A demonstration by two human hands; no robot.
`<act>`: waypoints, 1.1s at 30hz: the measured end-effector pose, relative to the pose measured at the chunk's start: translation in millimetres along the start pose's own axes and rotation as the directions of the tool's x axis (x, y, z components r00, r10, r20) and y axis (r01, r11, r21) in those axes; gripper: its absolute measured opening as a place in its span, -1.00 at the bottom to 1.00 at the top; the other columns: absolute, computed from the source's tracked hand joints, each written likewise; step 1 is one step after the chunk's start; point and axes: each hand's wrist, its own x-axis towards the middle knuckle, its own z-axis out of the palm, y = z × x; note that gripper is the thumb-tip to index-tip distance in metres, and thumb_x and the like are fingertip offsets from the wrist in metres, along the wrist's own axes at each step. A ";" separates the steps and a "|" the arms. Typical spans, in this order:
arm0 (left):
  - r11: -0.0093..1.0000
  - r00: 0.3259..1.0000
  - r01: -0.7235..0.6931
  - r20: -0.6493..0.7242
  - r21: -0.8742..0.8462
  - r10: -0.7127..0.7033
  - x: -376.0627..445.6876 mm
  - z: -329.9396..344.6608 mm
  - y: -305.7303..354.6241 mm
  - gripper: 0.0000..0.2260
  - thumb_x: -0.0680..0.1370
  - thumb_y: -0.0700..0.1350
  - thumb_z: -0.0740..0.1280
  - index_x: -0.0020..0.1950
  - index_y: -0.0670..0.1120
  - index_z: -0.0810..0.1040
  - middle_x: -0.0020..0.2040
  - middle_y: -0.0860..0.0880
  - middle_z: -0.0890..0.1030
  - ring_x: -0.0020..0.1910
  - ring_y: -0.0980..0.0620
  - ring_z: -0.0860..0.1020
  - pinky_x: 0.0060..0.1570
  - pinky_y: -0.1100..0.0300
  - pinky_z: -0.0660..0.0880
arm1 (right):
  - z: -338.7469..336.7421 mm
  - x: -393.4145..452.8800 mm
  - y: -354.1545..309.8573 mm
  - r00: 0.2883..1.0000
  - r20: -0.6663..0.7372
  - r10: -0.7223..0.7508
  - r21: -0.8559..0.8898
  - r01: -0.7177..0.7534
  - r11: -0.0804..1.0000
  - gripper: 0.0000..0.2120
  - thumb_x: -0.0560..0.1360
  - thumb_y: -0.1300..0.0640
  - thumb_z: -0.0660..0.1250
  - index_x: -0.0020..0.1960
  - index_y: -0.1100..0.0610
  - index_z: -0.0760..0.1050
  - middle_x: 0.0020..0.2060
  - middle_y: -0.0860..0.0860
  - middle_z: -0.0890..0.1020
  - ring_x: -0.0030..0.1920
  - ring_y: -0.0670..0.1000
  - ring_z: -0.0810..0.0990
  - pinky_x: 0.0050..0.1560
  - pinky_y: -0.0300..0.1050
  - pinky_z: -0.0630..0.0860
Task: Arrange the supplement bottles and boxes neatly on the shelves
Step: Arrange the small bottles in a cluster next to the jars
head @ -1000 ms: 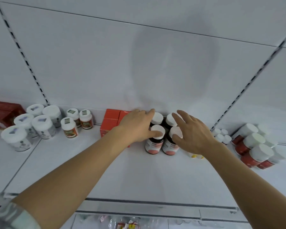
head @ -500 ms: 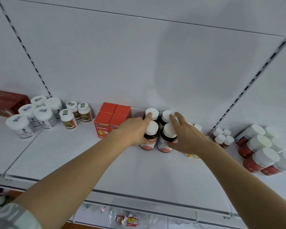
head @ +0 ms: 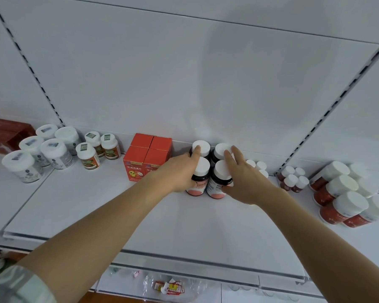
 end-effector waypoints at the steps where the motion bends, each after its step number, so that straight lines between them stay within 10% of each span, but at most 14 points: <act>1: 1.000 1.000 0.001 0.001 0.000 -0.001 -0.2 0.2 0.0 -0.08 0.51 0.01 0.39 0.59 -0.08 -0.24 0.42 -0.20 0.35 0.23 -0.19 0.49 0.09 -0.08 0.51 | 0.0 -0.1 -0.3 1.000 0.002 0.001 -0.001 -0.001 1.000 -0.10 0.45 0.00 0.39 0.56 0.11 -0.12 0.55 0.06 -0.14 0.35 0.25 0.37 0.17 0.08 0.48; 22: 1.000 0.999 0.022 -0.050 0.009 -0.021 3.5 3.5 2.6 -0.07 0.47 0.14 0.41 0.59 -0.06 -0.16 0.33 -0.23 0.42 0.12 -0.21 0.54 -0.08 -0.03 0.51 | 9.1 -0.4 -7.8 1.000 -0.007 0.015 -0.055 -0.016 0.998 -0.05 0.45 -0.03 0.35 0.56 0.13 -0.24 0.55 0.16 -0.26 0.40 0.26 0.33 0.24 0.06 0.44; 33: 0.997 0.969 0.077 -0.236 -0.002 -0.075 1.4 -34.0 11.0 -0.03 0.31 0.45 0.34 0.53 -0.03 0.07 0.31 -0.09 0.45 0.20 -0.15 0.51 -0.09 0.05 0.41 | -15.0 -21.1 13.0 0.998 -0.038 -0.056 -0.121 0.051 0.991 0.05 0.37 -0.31 0.35 0.57 0.04 -0.20 0.57 0.08 -0.15 0.56 0.10 -0.01 0.51 0.02 0.10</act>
